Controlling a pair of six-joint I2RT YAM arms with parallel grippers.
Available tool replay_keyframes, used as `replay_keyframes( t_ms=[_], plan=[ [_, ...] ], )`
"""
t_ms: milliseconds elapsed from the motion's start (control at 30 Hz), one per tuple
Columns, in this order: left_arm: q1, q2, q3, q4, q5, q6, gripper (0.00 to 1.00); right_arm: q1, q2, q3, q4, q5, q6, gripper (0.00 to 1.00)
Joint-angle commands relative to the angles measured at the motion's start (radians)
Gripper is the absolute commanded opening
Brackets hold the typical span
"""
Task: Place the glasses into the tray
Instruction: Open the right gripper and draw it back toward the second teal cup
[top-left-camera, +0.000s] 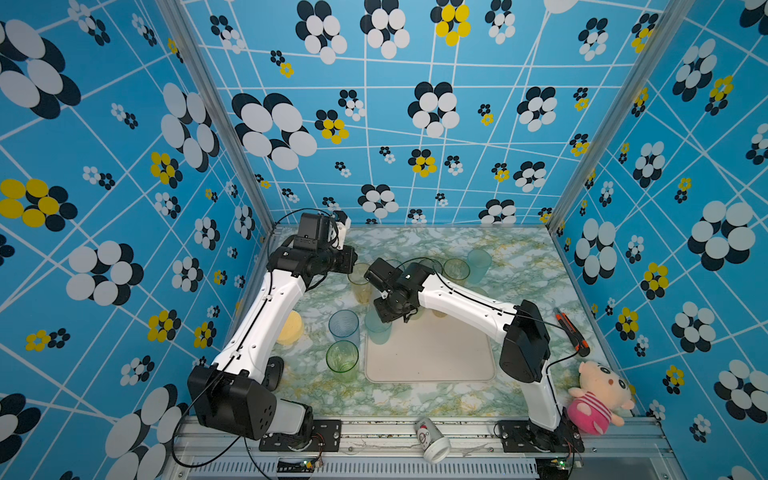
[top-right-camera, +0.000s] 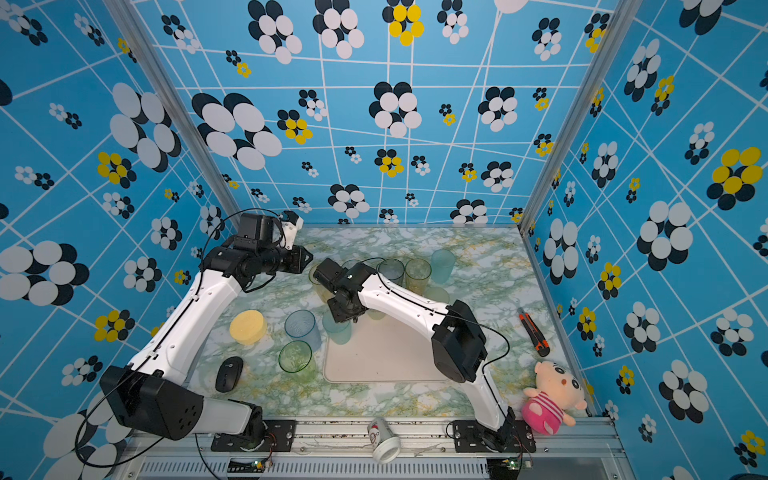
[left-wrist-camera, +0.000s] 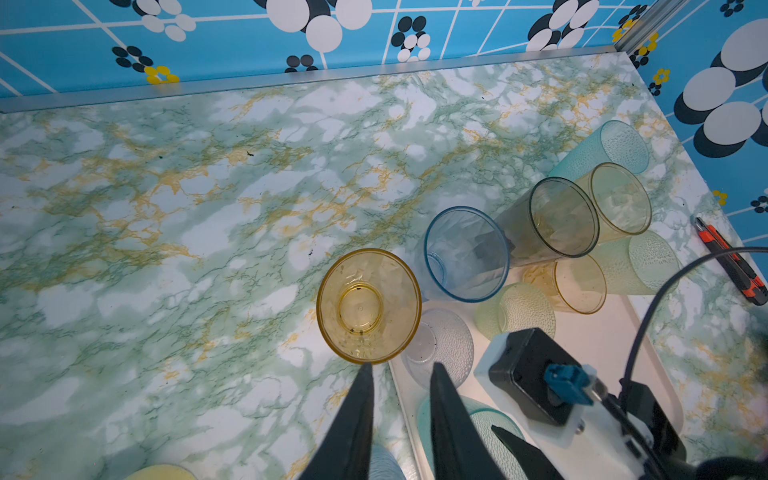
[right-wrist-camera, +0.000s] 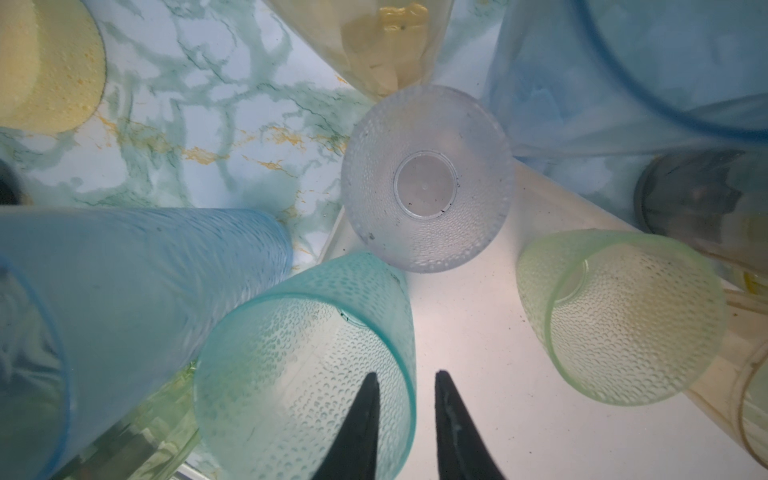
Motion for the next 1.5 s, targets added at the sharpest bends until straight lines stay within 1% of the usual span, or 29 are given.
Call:
replay_keyframes(
  t_ms=[0, 200, 467, 500, 533, 733, 867, 967, 1067, 1167, 1267, 1467],
  plan=[
    [0.007, -0.013, -0.008, -0.003, 0.012, 0.017, 0.27, -0.016, -0.088, -0.034, 0.023, 0.008, 0.007, 0.27],
    [0.005, -0.023, -0.023, 0.000, 0.014, 0.007, 0.26, -0.047, -0.192, -0.126, 0.072, -0.001, 0.023, 0.27],
    [-0.002, -0.026, -0.041, -0.004, 0.010, 0.003, 0.27, -0.115, -0.363, -0.295, 0.084, 0.050, 0.047, 0.28],
    [-0.001, -0.027, -0.040, -0.005, 0.013, 0.002, 0.27, -0.130, -0.393, -0.314, 0.084, 0.062, 0.049, 0.28],
    [-0.001, -0.028, -0.039, -0.007, 0.015, 0.001, 0.27, -0.147, -0.426, -0.369, 0.084, 0.071, 0.051, 0.29],
    [0.000, -0.027, -0.035, 0.013, 0.027, -0.017, 0.27, -0.267, -0.611, -0.518, 0.081, 0.114, 0.060, 0.30],
    [0.001, -0.029, -0.049, 0.055, 0.048, -0.034, 0.27, -0.364, -0.703, -0.588, 0.071, 0.118, 0.054, 0.30],
    [-0.001, -0.025, -0.057, 0.079, 0.039, -0.043, 0.27, -0.444, -0.746, -0.601, 0.055, 0.116, 0.030, 0.31],
    [-0.001, -0.005, -0.040, 0.081, 0.033, -0.045, 0.27, -0.531, -0.750, -0.585, 0.056, 0.092, -0.007, 0.31],
    [-0.008, 0.010, -0.031, 0.086, 0.011, -0.044, 0.27, -0.608, -0.706, -0.548, 0.078, 0.039, -0.037, 0.31],
    [-0.017, 0.031, -0.010, 0.078, -0.029, -0.034, 0.27, -0.662, -0.620, -0.490, 0.094, -0.002, -0.054, 0.31],
    [-0.022, 0.061, 0.040, 0.070, -0.033, -0.025, 0.27, -0.760, -0.442, -0.379, 0.100, -0.023, -0.082, 0.28]
  ],
)
